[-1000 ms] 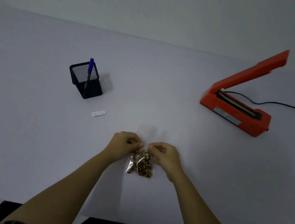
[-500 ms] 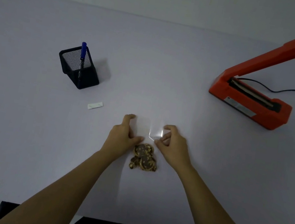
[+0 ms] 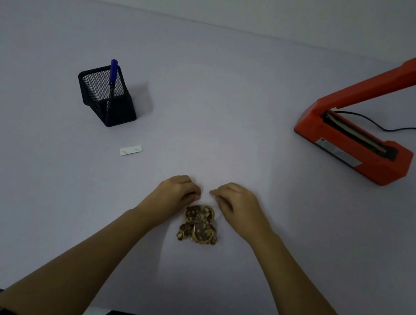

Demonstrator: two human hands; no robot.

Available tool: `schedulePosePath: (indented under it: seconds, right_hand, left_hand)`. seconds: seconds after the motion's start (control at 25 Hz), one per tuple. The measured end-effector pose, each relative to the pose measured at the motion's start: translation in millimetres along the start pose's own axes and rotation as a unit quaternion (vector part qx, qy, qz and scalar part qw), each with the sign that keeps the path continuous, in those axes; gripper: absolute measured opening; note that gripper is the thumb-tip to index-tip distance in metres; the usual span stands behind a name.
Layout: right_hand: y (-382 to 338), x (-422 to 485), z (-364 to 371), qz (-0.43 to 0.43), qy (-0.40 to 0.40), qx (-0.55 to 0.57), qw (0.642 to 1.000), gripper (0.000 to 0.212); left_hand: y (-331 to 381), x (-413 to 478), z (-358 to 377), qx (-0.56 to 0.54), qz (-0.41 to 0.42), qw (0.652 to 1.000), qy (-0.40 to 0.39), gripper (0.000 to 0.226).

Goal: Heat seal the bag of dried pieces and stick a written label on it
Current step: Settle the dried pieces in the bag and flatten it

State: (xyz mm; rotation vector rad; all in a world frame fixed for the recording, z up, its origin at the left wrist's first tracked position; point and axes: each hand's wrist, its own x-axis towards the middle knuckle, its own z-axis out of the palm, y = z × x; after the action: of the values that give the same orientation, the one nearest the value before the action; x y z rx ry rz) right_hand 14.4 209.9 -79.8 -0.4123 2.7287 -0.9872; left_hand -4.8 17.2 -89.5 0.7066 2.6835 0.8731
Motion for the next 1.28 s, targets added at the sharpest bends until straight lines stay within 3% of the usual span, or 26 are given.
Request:
schedulePosePath:
  seconds: [0.2,0.36,0.64,0.84,0.96,1.16,1.28]
  right_hand:
    - [4,3,0,0.010,0.018,-0.019,1.000,0.020]
    - [6,6,1,0.014,0.019,-0.042,0.999,0.026]
    - [4,8,2,-0.006,0.013,-0.092,0.996,0.038]
    - [4,9,4,-0.065,-0.045,-0.092,0.993,0.046]
    - [7,11,1,-0.037,-0.019,-0.080,0.996,0.036]
    - [13,15,-5,0.005,-0.048,-0.093,0.995,0.045]
    - [16,13,-5,0.014,-0.023,-0.102,0.994,0.049]
  left_hand:
    - [-6,1,-8,0.026,0.041,0.999,-0.020,0.034]
    - [-14,9,-13,0.047,0.022,0.999,-0.013,0.024]
    - [-14,17,-18,0.065,0.007,0.998,-0.010,0.039]
    - [-16,15,-13,0.100,0.107,0.988,-0.053,0.028]
    - [-18,16,-13,0.094,0.103,0.988,-0.063,0.027]
    - [-23,23,-24,0.078,0.062,0.991,-0.088,0.043]
    - [-23,24,-28,0.047,0.025,0.994,-0.093,0.053]
